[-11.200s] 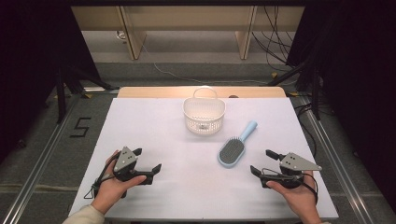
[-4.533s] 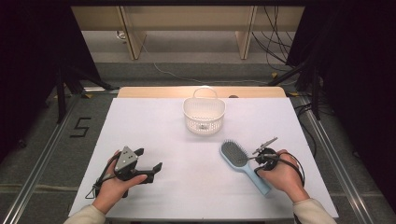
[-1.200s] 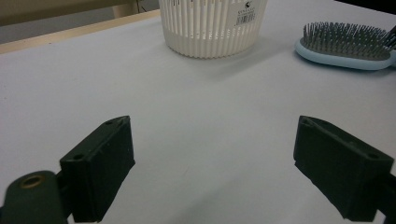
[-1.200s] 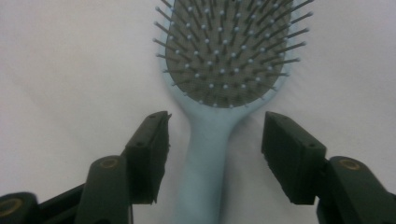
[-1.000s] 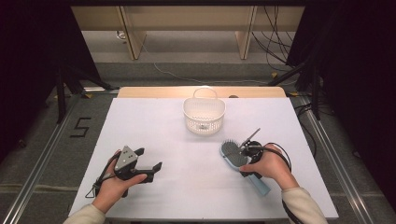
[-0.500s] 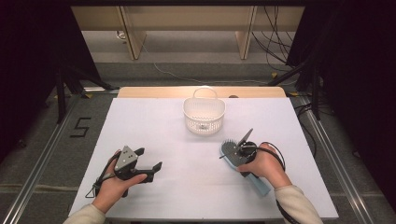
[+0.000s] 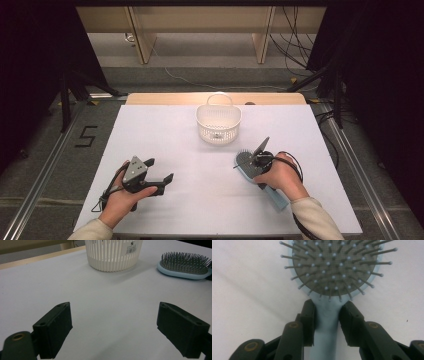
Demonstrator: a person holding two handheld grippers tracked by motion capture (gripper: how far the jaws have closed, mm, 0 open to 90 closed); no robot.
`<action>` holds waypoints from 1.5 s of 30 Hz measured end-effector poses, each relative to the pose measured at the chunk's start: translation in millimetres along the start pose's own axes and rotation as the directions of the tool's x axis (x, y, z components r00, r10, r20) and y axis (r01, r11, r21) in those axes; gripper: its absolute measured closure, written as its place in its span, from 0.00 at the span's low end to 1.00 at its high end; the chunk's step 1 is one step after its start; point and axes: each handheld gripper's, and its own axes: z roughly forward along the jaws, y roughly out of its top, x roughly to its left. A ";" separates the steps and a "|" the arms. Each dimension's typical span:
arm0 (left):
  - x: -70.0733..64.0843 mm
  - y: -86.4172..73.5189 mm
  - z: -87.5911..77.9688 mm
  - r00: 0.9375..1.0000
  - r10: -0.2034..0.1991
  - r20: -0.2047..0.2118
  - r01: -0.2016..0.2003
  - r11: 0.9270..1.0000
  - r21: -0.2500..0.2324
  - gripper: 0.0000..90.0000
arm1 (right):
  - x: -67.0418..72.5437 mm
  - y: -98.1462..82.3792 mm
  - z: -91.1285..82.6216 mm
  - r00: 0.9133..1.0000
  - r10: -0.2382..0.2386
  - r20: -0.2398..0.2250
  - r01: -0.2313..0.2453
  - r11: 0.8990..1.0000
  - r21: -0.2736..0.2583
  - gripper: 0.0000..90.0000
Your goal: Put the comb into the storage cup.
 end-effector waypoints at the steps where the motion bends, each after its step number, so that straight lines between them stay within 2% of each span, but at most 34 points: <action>1: 0.1 0.1 0.0 1.000 0.001 0.000 -0.001 1.000 0.000 0.14 | -0.1 -0.1 -0.1 1.000 0.003 0.000 -0.003 1.000 0.000 0.75; 15: 0.1 0.1 -0.2 1.000 0.003 0.001 -0.003 1.000 -0.001 0.14 | -1.6 -1.0 -0.3 1.000 0.016 -0.006 -0.016 1.000 -0.006 0.78; 18: 0.1 0.2 -0.3 1.000 0.003 0.001 -0.003 1.000 -0.001 0.14 | -2.6 -1.5 -0.7 0.999 0.032 -0.013 -0.033 0.999 -0.007 0.78; 38: 0.3 0.2 -0.5 1.000 0.002 0.001 -0.002 1.000 -0.002 0.14 | -9.0 -8.6 -3.4 0.995 0.070 -0.068 -0.073 0.996 -0.053 0.79; 45: 0.5 0.2 -0.6 1.000 0.002 0.000 -0.002 1.000 -0.003 0.14 | -11.4 -11.0 -7.8 0.995 0.075 -0.069 -0.080 0.993 -0.088 0.79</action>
